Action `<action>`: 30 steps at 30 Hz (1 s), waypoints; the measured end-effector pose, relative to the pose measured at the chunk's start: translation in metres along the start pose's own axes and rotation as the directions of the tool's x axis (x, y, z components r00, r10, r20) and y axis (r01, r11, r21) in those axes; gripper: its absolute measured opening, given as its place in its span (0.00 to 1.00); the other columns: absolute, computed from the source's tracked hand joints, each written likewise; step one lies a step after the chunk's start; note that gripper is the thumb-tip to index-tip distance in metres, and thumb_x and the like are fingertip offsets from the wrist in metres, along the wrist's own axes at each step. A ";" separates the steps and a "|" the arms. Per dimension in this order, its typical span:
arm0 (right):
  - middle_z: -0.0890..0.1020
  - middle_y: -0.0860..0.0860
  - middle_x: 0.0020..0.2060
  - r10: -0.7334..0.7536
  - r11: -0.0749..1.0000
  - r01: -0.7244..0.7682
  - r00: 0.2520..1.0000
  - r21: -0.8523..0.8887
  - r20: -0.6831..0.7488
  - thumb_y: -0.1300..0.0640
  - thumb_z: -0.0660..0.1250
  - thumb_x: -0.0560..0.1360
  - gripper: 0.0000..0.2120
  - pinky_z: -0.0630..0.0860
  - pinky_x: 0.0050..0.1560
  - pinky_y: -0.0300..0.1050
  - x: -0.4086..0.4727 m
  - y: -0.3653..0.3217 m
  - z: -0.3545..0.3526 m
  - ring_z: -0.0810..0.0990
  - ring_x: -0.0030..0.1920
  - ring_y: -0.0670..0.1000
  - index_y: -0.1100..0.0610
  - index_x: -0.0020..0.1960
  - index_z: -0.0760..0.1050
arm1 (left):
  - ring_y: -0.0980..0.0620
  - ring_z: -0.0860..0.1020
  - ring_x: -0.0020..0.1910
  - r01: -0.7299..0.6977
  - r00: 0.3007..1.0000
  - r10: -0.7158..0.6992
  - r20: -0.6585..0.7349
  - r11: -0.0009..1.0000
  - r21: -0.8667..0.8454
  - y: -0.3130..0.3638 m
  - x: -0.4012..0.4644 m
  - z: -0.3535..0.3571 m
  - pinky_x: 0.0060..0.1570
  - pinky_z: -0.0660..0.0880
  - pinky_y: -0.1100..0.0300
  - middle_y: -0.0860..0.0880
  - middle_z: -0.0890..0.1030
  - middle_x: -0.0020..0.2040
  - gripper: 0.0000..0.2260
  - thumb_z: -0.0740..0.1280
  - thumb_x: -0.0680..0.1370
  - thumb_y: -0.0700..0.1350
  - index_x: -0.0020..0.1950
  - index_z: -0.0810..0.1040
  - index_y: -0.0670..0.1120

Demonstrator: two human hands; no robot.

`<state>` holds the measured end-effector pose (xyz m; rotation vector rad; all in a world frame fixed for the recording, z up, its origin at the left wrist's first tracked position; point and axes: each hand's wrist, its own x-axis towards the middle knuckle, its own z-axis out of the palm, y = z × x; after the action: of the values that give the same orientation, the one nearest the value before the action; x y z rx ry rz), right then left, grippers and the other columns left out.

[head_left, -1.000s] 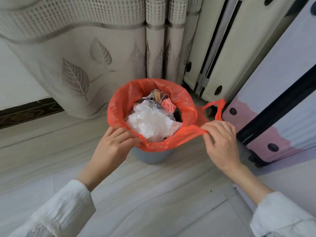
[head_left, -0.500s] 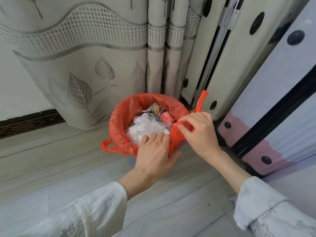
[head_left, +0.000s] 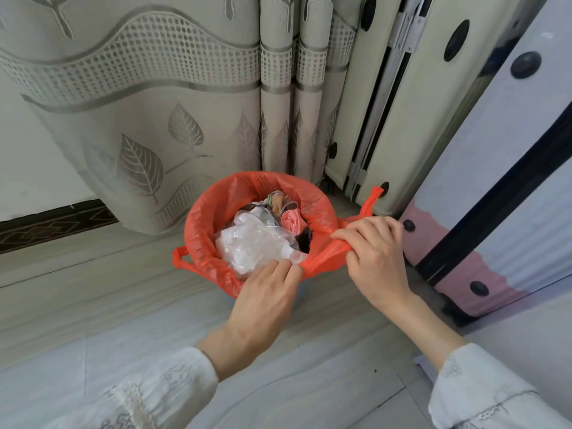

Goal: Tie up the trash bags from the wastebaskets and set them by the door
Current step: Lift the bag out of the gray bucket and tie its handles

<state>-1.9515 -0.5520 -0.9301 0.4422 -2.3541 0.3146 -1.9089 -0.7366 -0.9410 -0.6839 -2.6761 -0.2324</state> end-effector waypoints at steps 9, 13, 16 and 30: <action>0.82 0.52 0.44 -0.108 0.993 0.108 0.994 0.048 -0.012 0.61 0.65 0.66 0.11 0.65 0.60 0.55 -0.014 -0.002 0.003 0.75 0.51 0.52 0.55 0.46 0.81 | 0.45 0.74 0.35 0.140 0.989 -0.141 0.040 0.990 0.013 -0.007 -0.020 0.008 0.37 0.60 0.55 0.48 0.75 0.37 0.08 0.68 0.68 0.39 0.45 0.75 0.45; 0.82 0.52 0.51 -0.255 0.965 0.246 0.959 0.087 0.124 0.53 0.67 0.65 0.18 0.60 0.67 0.63 -0.033 -0.007 0.005 0.75 0.57 0.52 0.55 0.54 0.79 | 0.46 0.74 0.35 0.113 0.992 -0.115 0.058 0.993 0.035 -0.007 -0.025 0.011 0.38 0.59 0.56 0.48 0.75 0.37 0.13 0.73 0.63 0.35 0.44 0.76 0.45; 0.82 0.49 0.52 -0.314 0.949 0.309 0.927 0.057 0.207 0.48 0.68 0.67 0.20 0.61 0.67 0.65 -0.043 -0.013 0.009 0.78 0.57 0.52 0.54 0.57 0.78 | 0.46 0.73 0.36 0.023 0.999 -0.023 0.032 1.000 0.000 -0.009 -0.029 0.013 0.41 0.63 0.56 0.48 0.75 0.37 0.11 0.71 0.65 0.35 0.43 0.76 0.46; 0.83 0.49 0.39 -0.293 0.951 0.304 0.945 -0.054 0.147 0.68 0.60 0.65 0.14 0.66 0.60 0.58 -0.034 -0.012 0.023 0.82 0.41 0.52 0.55 0.41 0.81 | 0.42 0.73 0.37 0.132 0.991 -0.132 -0.005 0.984 0.122 -0.065 -0.041 -0.020 0.38 0.61 0.54 0.43 0.77 0.40 0.06 0.63 0.71 0.37 0.46 0.75 0.43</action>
<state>-1.9374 -0.5631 -0.9687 0.7956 -2.3763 0.0523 -1.9018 -0.8155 -0.9430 -0.4707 -2.7151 -0.1002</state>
